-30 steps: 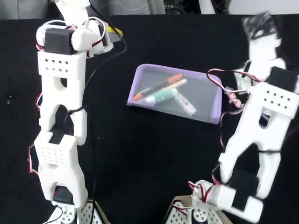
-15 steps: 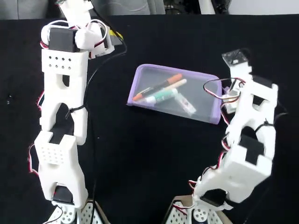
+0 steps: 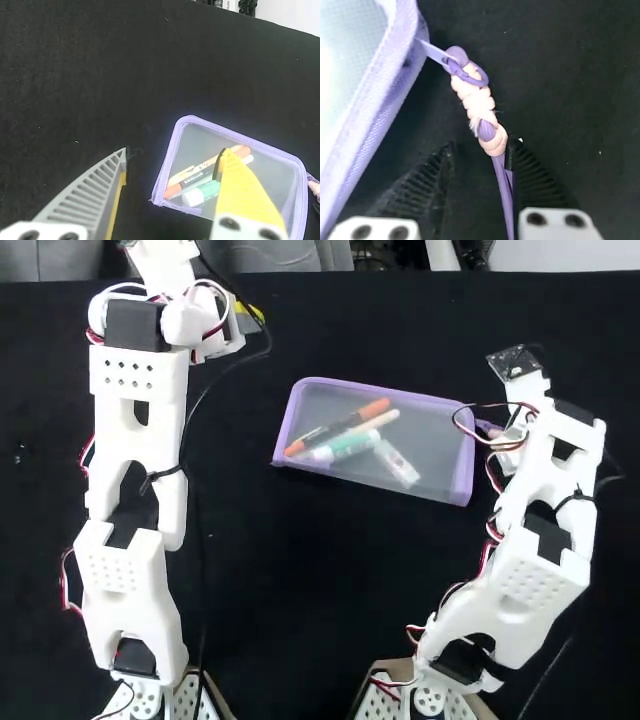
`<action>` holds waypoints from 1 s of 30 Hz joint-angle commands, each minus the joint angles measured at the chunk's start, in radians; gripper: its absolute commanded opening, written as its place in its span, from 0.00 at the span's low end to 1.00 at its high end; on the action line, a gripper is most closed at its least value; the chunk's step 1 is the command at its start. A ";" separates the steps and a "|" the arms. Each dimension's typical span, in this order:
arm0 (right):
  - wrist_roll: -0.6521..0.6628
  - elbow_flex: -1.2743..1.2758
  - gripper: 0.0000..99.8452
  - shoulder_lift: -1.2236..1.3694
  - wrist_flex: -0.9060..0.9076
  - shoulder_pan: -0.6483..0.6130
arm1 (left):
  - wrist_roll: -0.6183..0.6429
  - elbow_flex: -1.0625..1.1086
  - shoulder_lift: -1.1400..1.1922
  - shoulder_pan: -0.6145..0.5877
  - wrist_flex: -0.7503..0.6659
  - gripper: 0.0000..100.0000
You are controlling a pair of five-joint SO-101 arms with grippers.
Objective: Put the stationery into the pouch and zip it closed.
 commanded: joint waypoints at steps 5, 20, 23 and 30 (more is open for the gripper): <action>0.121 -0.054 0.16 0.018 -0.021 -0.057 | -0.006 -0.004 -0.043 0.010 -0.018 0.29; 0.129 -0.007 0.16 -0.111 -0.060 -0.077 | -0.006 -0.004 -0.043 0.010 -0.018 0.29; 0.129 0.010 0.16 -0.139 -0.060 -0.080 | -0.006 -0.004 -0.043 0.008 -0.018 0.29; 0.149 0.025 0.16 -0.128 -0.061 -0.080 | -0.006 -0.004 -0.043 0.008 -0.018 0.29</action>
